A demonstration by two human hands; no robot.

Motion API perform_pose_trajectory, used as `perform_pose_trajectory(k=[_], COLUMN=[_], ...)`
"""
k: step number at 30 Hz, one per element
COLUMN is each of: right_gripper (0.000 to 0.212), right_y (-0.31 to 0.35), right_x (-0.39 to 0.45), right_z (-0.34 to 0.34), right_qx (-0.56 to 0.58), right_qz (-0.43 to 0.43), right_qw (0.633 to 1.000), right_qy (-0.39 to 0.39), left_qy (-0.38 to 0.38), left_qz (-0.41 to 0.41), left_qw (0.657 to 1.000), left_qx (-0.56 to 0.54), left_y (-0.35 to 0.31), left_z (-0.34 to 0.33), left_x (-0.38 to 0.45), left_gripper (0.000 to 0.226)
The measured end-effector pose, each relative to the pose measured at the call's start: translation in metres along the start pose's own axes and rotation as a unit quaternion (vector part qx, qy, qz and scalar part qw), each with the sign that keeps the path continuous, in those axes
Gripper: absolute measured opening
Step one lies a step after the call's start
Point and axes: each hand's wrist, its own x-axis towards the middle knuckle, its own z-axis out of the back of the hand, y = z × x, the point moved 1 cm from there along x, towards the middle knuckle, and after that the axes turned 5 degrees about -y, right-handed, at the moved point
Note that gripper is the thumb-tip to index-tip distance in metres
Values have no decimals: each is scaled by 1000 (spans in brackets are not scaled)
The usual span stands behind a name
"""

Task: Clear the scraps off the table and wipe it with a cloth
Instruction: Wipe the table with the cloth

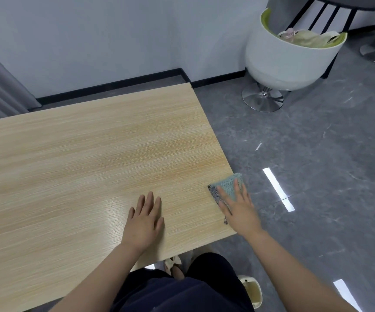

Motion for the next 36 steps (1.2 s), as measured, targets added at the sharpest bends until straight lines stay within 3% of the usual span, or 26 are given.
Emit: perform_pose_trajectory(k=[3, 6, 8, 10, 12, 14, 16, 19, 21, 23, 26, 30, 32, 34, 36], right_gripper=[53, 45, 46, 55, 61, 50, 60, 89, 82, 61, 50, 53, 71, 84, 75], right_y=[21, 37, 34, 18, -2, -19, -19, 5, 19, 9, -21, -36, -27, -19, -25], right_x=[-17, -31, -30, -22, -13, -10, -16, -35, -51, -47, -23, -20, -33, -47, -52], right_z=[-13, -31, -31, -22, -11, -6, -8, -24, -29, -25, -15, -8, -16, -25, -31], right_qx=[-59, -86, -99, -77, -42, 8, 29, -24, -25, -42, 1, 70, 32, 14, 14], right_qz=[100, 245, 295, 265, 165, 53, 10, 129, 254, 323, 225, 62, 78, 170, 266], right_qw=[993, 966, 950, 961, 985, 999, 999, 989, 967, 945, 974, 995, 996, 984, 963], right_qy=[-13, 8, 31, 24, 6, 9, -17, -63, -22, -42, 22, -27, -41, -45, -33], left_qy=[-20, -19, -14, -1, -9, -21, -33, -33, -35, -32, -21, -18, -17, -15, -9], left_qz=[12, 27, 37, 43, 43, 48, 57, 78, 82, 84, 88, 104, 108, 108, 107], left_qw=[1000, 999, 999, 999, 999, 999, 997, 995, 994, 994, 995, 993, 992, 992, 993], left_qx=[-8, 3, 8, 23, 13, -4, -31, -53, -56, -56, -47, -55, -59, -59, -58], left_y=[-6, -12, -15, -17, -20, -20, -22, -27, -30, -31, -31, -35, -35, -34, -33], left_z=[-9, -15, -15, -16, -16, -21, -26, -29, -28, -28, -29, -32, -34, -35, -34], left_x=[-13, -21, -24, -25, -29, -35, -42, -48, -49, -50, -54, -55, -55, -55, -55], left_gripper=[88, 86, 81, 69, 76, 88, 81, 57, 56, 56, 56, 55, 57, 59, 62])
